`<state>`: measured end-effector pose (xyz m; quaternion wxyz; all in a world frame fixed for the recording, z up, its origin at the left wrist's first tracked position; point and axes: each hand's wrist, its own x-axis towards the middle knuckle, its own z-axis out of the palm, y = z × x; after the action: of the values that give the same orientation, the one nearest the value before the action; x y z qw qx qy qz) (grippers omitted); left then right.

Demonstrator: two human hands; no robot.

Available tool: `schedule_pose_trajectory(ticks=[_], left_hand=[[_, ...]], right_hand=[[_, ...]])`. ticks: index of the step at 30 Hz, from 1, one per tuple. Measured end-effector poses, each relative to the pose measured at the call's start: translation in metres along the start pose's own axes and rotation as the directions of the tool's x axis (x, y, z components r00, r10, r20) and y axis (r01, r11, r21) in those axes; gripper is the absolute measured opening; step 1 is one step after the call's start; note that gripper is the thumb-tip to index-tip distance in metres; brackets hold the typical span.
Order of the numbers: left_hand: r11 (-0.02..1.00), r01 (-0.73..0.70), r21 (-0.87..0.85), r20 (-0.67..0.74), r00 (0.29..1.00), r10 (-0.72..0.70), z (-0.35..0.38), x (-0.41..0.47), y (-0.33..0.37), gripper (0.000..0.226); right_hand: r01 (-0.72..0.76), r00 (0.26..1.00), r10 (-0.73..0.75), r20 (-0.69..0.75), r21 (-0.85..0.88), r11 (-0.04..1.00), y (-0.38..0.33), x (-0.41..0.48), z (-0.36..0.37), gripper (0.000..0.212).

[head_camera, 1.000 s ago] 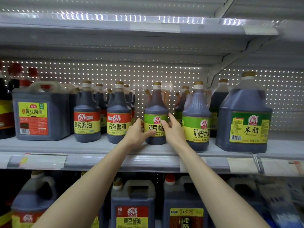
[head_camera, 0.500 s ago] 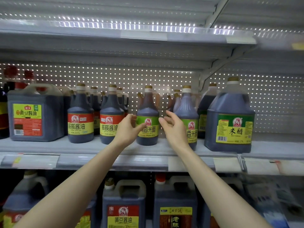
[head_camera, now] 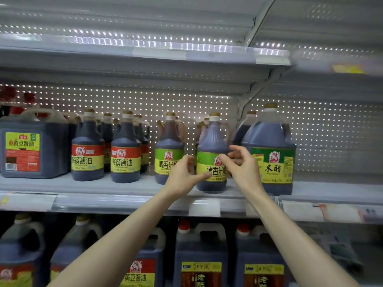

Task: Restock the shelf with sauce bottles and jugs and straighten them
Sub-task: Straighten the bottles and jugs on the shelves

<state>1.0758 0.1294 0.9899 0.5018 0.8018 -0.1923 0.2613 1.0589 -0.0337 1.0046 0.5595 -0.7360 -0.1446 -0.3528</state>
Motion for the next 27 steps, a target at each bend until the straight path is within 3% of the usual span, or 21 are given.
schedule_pose_trajectory(ticks=[4, 9, 27], left_hand=[[0.999, 0.040, 0.036, 0.018, 0.999, -0.040, 0.011, 0.001, 0.003, 0.062], [0.993, 0.082, 0.087, -0.001, 0.997, -0.082, 0.022, 0.004, -0.002, 0.050], [0.973, 0.110, 0.205, 0.078, 0.989, -0.128, 0.020, 0.037, -0.021, 0.052]], right_hand=[[-0.092, 0.990, 0.087, 0.109, 0.034, 0.995, 0.009, 0.008, -0.003, 0.054], [-0.167, 0.974, 0.153, 0.170, 0.069, 0.984, 0.019, 0.020, -0.004, 0.059], [-0.113, 0.982, 0.116, 0.146, -0.028, 0.993, 0.029, 0.035, 0.006, 0.052]])
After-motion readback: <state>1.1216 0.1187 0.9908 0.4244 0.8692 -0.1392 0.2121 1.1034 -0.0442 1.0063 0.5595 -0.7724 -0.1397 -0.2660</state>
